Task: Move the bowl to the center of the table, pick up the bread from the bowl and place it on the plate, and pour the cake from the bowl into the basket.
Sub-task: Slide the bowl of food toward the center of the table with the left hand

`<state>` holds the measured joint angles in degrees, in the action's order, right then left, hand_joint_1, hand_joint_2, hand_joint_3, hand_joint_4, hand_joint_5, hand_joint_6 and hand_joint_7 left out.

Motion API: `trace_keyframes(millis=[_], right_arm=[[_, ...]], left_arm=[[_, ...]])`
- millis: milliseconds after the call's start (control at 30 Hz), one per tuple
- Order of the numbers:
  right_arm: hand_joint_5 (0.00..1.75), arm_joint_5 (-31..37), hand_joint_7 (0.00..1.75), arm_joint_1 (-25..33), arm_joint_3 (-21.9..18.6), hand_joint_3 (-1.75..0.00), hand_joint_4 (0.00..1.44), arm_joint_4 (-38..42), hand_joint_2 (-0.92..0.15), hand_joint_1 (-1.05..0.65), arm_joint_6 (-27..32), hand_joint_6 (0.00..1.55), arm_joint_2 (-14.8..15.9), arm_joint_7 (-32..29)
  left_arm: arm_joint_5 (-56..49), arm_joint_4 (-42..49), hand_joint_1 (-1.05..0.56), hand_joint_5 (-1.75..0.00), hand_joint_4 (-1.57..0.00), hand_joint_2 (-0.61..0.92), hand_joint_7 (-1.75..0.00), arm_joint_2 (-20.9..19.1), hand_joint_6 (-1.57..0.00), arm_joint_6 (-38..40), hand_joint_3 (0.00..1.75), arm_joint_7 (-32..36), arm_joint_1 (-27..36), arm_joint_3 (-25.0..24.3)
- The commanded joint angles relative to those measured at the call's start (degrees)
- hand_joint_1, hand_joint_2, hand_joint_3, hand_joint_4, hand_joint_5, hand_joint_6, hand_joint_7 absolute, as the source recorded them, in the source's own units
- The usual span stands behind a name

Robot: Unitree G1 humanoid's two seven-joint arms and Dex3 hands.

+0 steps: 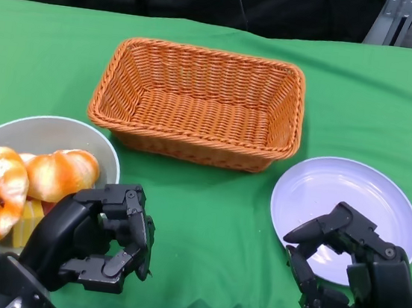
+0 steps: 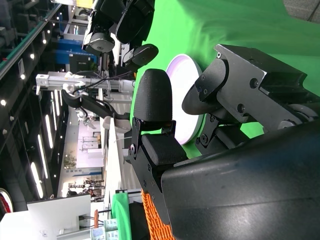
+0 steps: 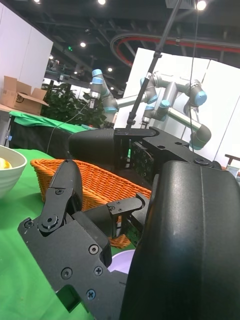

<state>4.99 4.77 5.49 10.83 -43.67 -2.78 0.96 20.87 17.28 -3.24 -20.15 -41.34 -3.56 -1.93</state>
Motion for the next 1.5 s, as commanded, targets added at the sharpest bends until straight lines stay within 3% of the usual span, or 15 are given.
trace_keyframes(millis=[33, 1500], right_arm=[[1.52, -0.16, 1.26, -0.13, -0.45, -0.87, 0.75, 0.11, -0.53, -0.23, -0.47, 0.68, 0.37, -0.35], [1.51, -0.63, 1.25, -0.44, -0.42, -0.88, 0.75, 0.98, -0.52, -0.23, -0.75, 0.69, 0.30, -0.08]], left_arm=[[0.45, 0.25, 0.09, -1.66, -0.87, 0.59, -1.38, -0.72, -0.87, -0.11, 1.18, -0.57, -0.52, -0.36], [-0.01, 1.74, 0.10, -1.67, -0.86, 0.58, -1.38, -0.49, -0.86, -2.09, 1.19, -0.35, -0.84, -0.24]])
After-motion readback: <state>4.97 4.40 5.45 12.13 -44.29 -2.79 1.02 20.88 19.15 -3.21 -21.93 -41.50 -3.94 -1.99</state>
